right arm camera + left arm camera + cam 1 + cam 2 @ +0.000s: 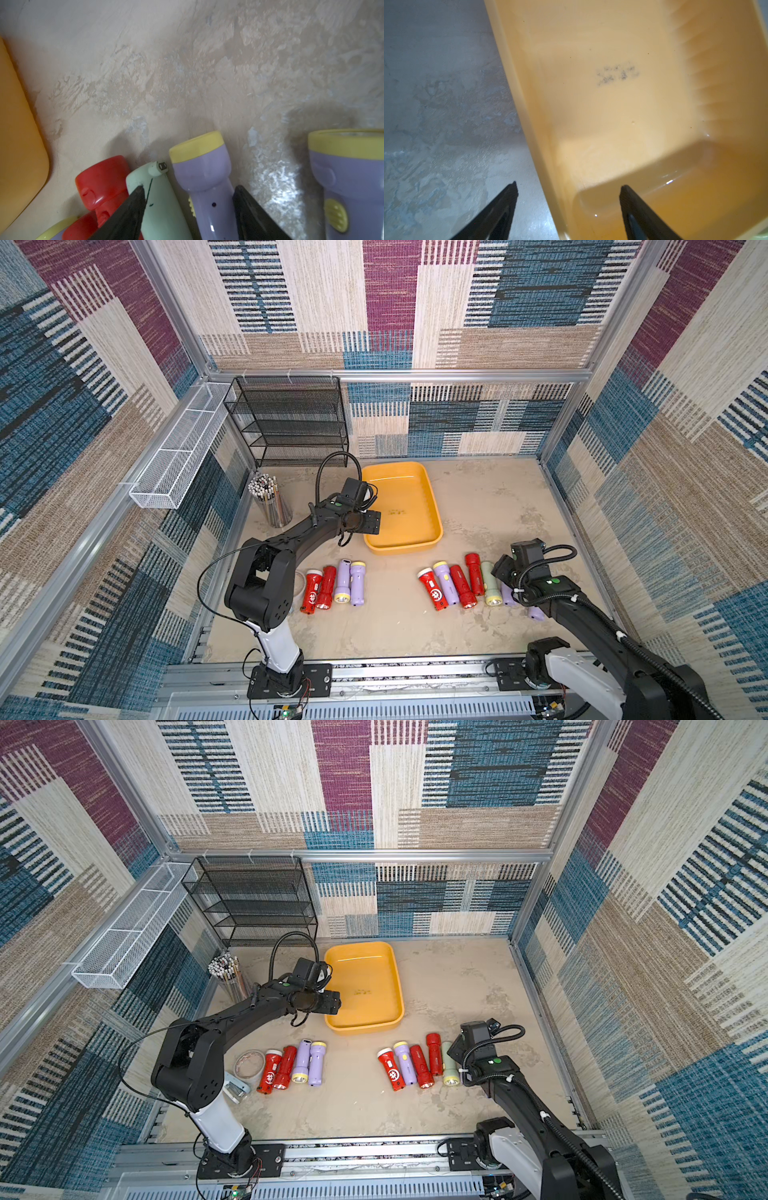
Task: Put the flashlights into the storage boxes
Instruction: Adjust the flashlight at the center of the board.
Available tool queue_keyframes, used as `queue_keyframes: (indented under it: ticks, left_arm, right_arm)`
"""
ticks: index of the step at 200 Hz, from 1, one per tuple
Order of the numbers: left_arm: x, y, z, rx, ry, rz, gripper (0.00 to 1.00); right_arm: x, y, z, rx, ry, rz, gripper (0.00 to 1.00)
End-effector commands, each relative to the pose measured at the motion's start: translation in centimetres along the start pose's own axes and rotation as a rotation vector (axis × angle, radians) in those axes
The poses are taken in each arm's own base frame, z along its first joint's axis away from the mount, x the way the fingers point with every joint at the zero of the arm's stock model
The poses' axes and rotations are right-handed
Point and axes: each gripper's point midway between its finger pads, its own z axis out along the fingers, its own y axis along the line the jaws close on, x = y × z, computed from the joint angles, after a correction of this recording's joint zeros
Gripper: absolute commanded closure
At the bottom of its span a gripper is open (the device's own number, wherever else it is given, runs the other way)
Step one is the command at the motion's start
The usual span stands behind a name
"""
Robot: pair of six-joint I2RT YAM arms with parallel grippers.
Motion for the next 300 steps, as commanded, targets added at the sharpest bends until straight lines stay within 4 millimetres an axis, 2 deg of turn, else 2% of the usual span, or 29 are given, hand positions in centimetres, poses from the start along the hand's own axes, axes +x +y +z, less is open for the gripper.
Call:
queue_keyframes:
  ticks: [1,55,107,161,180,218,261,283,300]
  left_arm:
    - [0.2,0.4,-0.1,-0.020,0.004,-0.028,0.19]
    - [0.6,0.4,0.5,-0.012,0.014,-0.026,0.20]
    - [1.0,0.3,0.9,-0.004,0.021,-0.022,0.22]
    - [1.2,0.7,0.8,-0.018,0.031,-0.014,0.27]
    - [1.2,0.7,0.6,-0.019,0.030,-0.012,0.28]
    - [0.8,0.6,0.0,-0.016,0.020,-0.014,0.28]
    - [0.5,0.7,-0.9,-0.025,0.012,-0.014,0.27]
    - [0.6,0.8,-1.5,-0.030,0.007,-0.016,0.26]
    - [0.6,0.7,-1.9,-0.024,-0.002,-0.025,0.26]
  right_arm:
    - [0.3,-0.2,-0.1,0.015,0.010,0.024,0.28]
    - [0.8,-0.7,0.9,0.048,0.033,0.017,0.30]
    - [-1.0,0.1,1.4,0.074,-0.008,-0.019,0.37]
    - [-1.6,1.1,3.5,0.099,0.012,-0.064,0.42]
    - [-2.3,1.4,4.1,0.114,-0.001,-0.076,0.43]
    - [-5.0,2.9,5.4,0.119,-0.031,-0.088,0.43]
    - [-8.1,4.4,6.4,0.120,-0.055,-0.123,0.34]
    - [-8.6,4.6,5.5,0.114,-0.064,-0.145,0.27]
    - [-8.1,4.5,4.4,0.093,-0.059,-0.155,0.24]
